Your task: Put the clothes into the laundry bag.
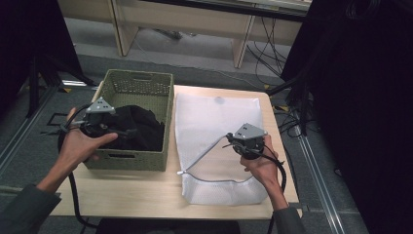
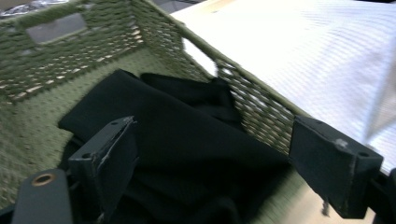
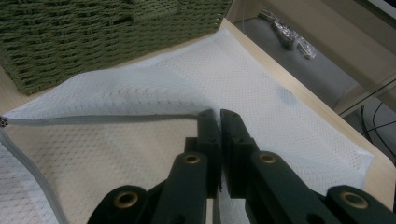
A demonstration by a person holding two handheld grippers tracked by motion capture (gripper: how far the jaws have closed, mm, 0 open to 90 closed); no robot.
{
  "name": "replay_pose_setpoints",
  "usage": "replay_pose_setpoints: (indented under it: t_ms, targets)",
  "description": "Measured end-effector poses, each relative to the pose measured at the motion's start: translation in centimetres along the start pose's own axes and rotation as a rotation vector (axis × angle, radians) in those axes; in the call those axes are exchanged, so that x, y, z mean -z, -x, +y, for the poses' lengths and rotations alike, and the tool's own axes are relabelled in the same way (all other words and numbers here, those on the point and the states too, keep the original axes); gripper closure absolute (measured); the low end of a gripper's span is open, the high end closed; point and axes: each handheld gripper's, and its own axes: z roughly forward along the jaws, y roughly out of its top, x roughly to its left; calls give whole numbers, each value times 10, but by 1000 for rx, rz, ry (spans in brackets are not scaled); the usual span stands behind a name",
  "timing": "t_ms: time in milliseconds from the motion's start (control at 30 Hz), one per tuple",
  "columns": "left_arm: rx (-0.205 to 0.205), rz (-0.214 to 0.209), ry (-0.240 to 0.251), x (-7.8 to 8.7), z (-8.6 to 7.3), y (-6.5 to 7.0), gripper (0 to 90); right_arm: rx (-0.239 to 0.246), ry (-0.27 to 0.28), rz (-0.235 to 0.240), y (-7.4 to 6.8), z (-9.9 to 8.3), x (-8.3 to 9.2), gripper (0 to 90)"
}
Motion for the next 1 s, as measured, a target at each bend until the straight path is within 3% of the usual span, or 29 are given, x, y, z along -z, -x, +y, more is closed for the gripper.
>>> replay_pose_setpoints:
  t_ms: [133,200,267,300,400,433,467,633,667,767,833,900,1000]
  targets:
    - [49,2,-4,-14,7,-12,159,5,1,3,1,0,0,881]
    - [48,8,-31,-20,10,-17,158,5,3,1,0,0,-1,880]
    - [56,10,-89,-32,13,-22,158,-15,-3,-4,-1,-1,-1,880]
    - [56,10,-89,-32,13,-22,158,-15,-3,-4,-1,-1,-1,880]
    - [56,70,-118,-49,12,-23,153,-1,-4,2,-1,0,-2,879]
    - [51,78,-146,-55,11,-23,151,0,-2,6,-1,0,-2,879]
    - [73,76,-173,-67,8,-27,151,12,-3,13,-2,-1,-3,879]
    - [118,66,-176,-84,-1,-35,146,-2,-16,13,-2,-3,-4,878]
    - [134,62,-158,-88,-2,-35,146,9,-9,8,-1,-3,-5,878]
    - [127,36,-167,-89,-1,-35,145,17,-11,19,-1,-4,-6,878]
    - [103,23,-172,-91,-1,-32,145,3,-14,5,-2,-4,-6,878]
    - [73,10,-189,-92,0,-31,143,12,-20,22,-1,-4,-6,878]
    - [71,12,-186,-96,-1,-30,141,5,-25,22,-2,-4,-6,878]
